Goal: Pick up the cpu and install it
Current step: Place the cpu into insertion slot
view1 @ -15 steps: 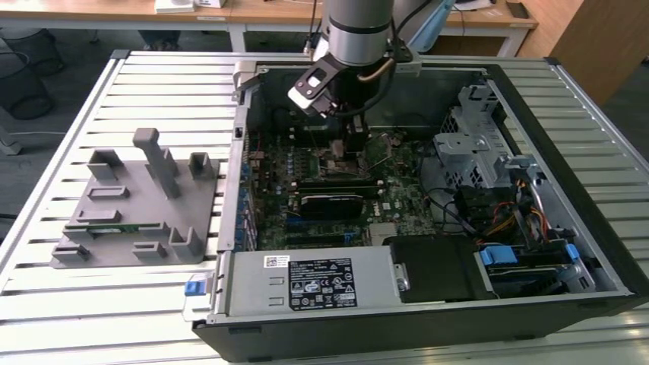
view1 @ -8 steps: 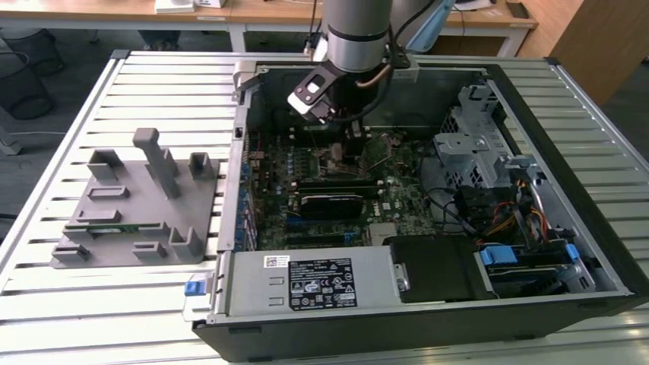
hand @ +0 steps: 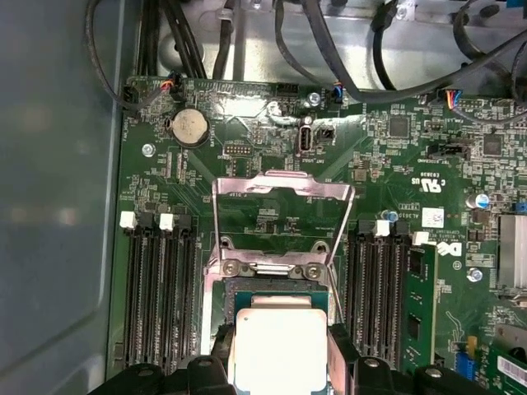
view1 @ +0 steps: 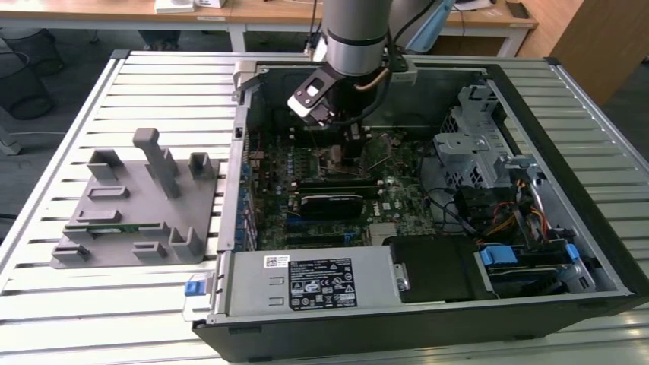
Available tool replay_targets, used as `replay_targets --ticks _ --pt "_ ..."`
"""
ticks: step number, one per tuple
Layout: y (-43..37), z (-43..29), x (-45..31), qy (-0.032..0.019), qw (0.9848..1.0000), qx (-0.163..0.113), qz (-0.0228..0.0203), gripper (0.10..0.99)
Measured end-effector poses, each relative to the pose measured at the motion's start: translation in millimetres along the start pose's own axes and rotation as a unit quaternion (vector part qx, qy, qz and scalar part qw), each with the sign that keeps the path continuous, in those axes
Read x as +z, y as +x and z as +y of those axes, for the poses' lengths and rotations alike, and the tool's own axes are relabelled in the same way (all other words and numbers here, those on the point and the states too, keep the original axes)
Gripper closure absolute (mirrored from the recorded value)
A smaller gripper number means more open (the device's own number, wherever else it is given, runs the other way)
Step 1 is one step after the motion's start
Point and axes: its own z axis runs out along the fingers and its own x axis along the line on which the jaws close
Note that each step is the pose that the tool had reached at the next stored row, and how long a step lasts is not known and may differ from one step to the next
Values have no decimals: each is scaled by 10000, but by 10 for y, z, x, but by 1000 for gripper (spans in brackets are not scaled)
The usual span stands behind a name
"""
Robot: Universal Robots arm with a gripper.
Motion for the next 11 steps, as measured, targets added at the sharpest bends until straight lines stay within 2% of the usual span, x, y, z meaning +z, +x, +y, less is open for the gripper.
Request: replay_targets --ticks 11 --pt "26 -24 106 0 10000 21 0 557"
